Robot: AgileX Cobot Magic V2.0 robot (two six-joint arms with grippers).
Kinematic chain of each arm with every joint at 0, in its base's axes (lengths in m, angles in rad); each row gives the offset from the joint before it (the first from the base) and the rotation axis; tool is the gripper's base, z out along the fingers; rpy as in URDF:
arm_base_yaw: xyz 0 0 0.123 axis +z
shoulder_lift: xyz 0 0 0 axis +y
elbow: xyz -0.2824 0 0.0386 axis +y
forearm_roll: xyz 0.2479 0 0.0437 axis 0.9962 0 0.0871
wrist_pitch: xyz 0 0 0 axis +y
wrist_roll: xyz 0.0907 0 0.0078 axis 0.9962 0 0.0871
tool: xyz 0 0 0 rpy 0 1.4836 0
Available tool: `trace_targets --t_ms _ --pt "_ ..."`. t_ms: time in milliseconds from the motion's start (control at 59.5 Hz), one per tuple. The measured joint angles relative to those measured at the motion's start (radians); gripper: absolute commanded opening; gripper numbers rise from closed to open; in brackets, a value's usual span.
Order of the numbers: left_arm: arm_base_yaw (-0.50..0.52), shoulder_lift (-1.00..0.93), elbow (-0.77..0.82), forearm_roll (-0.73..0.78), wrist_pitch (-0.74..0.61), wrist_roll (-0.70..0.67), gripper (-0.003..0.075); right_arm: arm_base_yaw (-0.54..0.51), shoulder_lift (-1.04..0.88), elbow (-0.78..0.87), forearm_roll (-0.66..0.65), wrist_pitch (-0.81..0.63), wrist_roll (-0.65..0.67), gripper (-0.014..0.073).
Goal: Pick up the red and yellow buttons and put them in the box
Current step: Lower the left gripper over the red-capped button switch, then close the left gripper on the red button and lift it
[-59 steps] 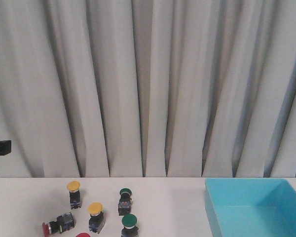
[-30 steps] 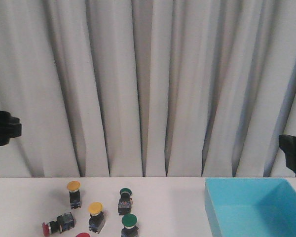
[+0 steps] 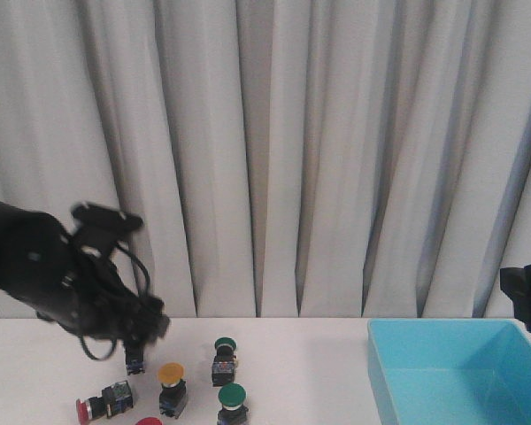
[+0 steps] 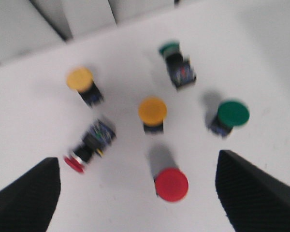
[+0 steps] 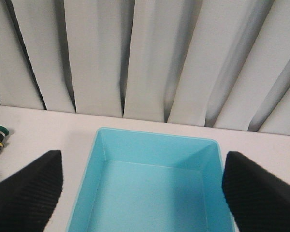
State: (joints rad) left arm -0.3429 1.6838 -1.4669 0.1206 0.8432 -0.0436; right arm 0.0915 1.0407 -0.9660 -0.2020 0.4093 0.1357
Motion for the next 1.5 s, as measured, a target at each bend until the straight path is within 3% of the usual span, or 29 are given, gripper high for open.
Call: trace_targets --t_ms 454,1362,1497 --pt "-0.005 0.347 -0.175 -0.092 0.265 -0.041 0.0594 0.0 0.0 0.0 0.003 0.014 0.001 0.0582" --pt "-0.005 0.476 -0.2 -0.097 0.248 -0.011 0.0594 0.0 0.0 0.0 0.003 0.047 0.001 0.0582" --pt "-0.005 0.497 -0.2 -0.096 0.229 -0.011 0.0562 0.0 0.0 0.0 0.003 0.052 0.001 0.0582"
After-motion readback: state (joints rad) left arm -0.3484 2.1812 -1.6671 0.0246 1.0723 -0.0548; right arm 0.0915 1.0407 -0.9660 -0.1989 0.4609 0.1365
